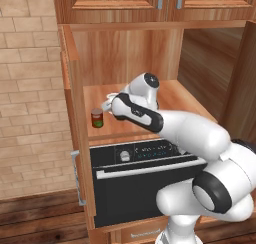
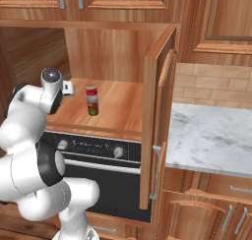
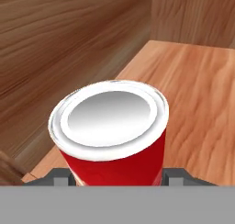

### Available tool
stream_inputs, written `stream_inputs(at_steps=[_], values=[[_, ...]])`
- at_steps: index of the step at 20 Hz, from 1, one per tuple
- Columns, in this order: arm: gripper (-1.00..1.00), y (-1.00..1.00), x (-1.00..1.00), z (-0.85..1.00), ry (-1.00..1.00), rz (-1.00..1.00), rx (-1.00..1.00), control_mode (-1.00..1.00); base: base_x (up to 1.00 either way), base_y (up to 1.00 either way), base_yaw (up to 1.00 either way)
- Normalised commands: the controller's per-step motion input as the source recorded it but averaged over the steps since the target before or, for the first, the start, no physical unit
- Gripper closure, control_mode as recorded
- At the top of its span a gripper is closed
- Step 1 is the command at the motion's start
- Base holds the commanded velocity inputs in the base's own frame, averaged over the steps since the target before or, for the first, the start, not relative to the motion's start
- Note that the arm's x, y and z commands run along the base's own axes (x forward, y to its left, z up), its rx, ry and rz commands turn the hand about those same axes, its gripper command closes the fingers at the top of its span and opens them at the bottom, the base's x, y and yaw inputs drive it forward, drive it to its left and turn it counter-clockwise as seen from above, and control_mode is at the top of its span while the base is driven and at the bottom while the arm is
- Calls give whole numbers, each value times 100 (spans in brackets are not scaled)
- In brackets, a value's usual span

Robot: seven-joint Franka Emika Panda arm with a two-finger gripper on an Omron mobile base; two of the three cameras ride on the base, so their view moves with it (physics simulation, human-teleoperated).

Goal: Stack two cans on top of the other two cans in the cabinet.

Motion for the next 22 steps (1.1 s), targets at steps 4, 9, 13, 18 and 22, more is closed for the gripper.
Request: stream_inputs(at_steps=[4,9,13,18,22], values=[[100,12,0,9,-1,9,0,-100,0,0,0],[100,16,1,0,-3,7,0,-100,0,0,0],[100,14,2,0,-1,7,0,-100,0,0,0],[100,10,5,3,-3,6,0,-100,0,0,0],[100,12,3,2,-1,5,0,-100,0,0,0]])
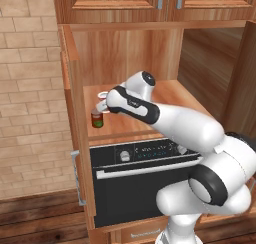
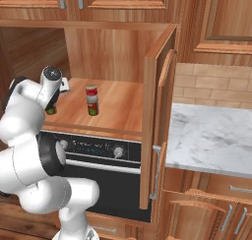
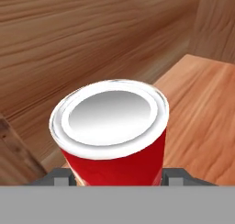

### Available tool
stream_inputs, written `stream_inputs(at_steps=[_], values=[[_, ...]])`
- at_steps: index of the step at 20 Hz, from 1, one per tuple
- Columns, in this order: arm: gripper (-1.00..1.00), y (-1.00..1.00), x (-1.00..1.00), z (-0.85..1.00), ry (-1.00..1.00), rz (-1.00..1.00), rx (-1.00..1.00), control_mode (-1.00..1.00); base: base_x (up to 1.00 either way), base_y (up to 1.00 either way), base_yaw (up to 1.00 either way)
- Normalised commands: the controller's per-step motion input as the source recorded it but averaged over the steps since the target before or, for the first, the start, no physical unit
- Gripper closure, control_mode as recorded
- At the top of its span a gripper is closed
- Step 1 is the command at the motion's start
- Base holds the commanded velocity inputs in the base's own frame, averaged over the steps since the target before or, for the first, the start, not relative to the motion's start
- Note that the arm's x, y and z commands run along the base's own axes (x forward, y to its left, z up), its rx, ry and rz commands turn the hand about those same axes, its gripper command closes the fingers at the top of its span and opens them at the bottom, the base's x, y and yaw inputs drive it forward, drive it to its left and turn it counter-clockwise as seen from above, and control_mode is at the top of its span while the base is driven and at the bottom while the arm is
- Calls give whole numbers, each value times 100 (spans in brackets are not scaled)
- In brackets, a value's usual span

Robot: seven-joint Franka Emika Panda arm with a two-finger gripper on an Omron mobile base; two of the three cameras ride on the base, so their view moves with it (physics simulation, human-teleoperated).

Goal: Stack two cans on top of the other two cans in the cabinet.

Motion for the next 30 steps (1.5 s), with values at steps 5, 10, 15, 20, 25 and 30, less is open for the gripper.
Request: stream_inputs(at_steps=[5,10,15,20,25,30], values=[[100,14,2,0,0,4,0,-100,0,0,0],[100,13,4,0,0,3,0,-100,0,0,0],[100,11,5,0,0,3,0,-100,0,0,0],[100,1,3,-4,0,2,0,-100,0,0,0],[100,1,7,-6,0,0,1,-100,0,0,0],[100,1,7,-8,0,0,2,-100,0,0,0]])
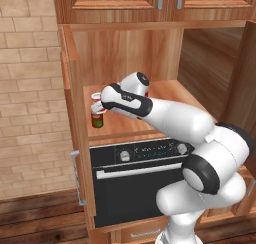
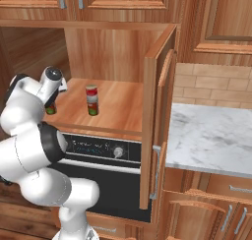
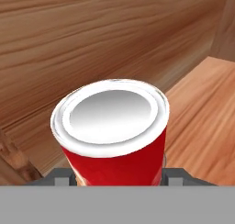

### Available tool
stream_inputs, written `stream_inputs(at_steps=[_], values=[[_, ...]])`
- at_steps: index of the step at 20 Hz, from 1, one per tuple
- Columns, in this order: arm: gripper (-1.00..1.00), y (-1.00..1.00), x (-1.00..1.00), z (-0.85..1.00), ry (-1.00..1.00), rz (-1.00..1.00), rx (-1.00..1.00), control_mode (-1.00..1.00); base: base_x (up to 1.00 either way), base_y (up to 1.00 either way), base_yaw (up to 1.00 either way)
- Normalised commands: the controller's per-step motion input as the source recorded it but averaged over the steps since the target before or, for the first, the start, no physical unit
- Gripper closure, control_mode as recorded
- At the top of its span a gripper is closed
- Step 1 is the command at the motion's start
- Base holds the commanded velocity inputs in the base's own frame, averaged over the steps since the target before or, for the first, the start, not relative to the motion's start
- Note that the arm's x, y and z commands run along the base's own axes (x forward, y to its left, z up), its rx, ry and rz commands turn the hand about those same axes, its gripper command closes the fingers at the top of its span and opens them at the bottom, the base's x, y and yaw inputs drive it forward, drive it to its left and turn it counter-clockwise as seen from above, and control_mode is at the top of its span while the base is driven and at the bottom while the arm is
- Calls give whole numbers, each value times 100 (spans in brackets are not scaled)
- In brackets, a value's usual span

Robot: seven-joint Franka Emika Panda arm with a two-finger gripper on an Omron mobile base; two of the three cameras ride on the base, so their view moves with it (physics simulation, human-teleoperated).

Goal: Stack two cans on top of the other two cans in the cabinet.

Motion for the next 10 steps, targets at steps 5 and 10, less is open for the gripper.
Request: stream_inputs(at_steps=[5,10], values=[[100,0,2,-9,0,0,1,-100,0,0,0],[100,1,1,-9,0,0,1,-100,0,0,0]])
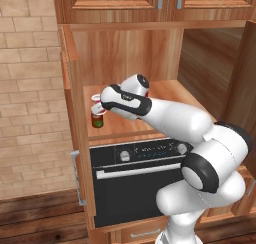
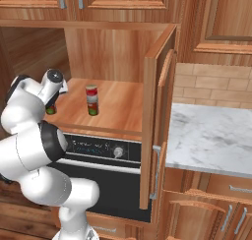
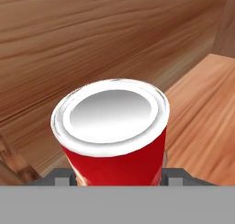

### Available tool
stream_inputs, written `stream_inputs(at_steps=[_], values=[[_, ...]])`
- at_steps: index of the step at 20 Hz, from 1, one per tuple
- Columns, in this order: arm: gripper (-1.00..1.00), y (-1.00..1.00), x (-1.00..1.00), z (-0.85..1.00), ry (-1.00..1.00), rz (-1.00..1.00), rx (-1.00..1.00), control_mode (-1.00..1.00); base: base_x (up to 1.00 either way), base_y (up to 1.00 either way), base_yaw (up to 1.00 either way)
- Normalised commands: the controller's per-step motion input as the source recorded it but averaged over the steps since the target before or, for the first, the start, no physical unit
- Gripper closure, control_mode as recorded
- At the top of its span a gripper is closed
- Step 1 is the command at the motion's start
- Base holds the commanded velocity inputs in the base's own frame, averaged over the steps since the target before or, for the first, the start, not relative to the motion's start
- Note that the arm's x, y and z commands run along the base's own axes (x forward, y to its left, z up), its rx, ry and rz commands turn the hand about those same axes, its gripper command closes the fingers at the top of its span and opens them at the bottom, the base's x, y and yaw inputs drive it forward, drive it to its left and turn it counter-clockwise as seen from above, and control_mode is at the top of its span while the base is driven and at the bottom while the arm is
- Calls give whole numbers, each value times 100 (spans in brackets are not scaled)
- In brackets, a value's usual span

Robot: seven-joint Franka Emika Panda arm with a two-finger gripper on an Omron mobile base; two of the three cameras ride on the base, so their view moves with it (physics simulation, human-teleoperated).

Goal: Stack two cans on top of the other two cans in the cabinet.

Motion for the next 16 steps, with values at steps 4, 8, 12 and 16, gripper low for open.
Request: stream_inputs(at_steps=[4,8,12,16], values=[[100,2,0,-6,0,0,1,-100,0,0,0],[100,2,0,0,0,0,0,-100,0,0,0],[100,4,3,0,0,0,1,-100,0,0,0],[100,4,7,0,0,0,0,-100,0,0,0]])
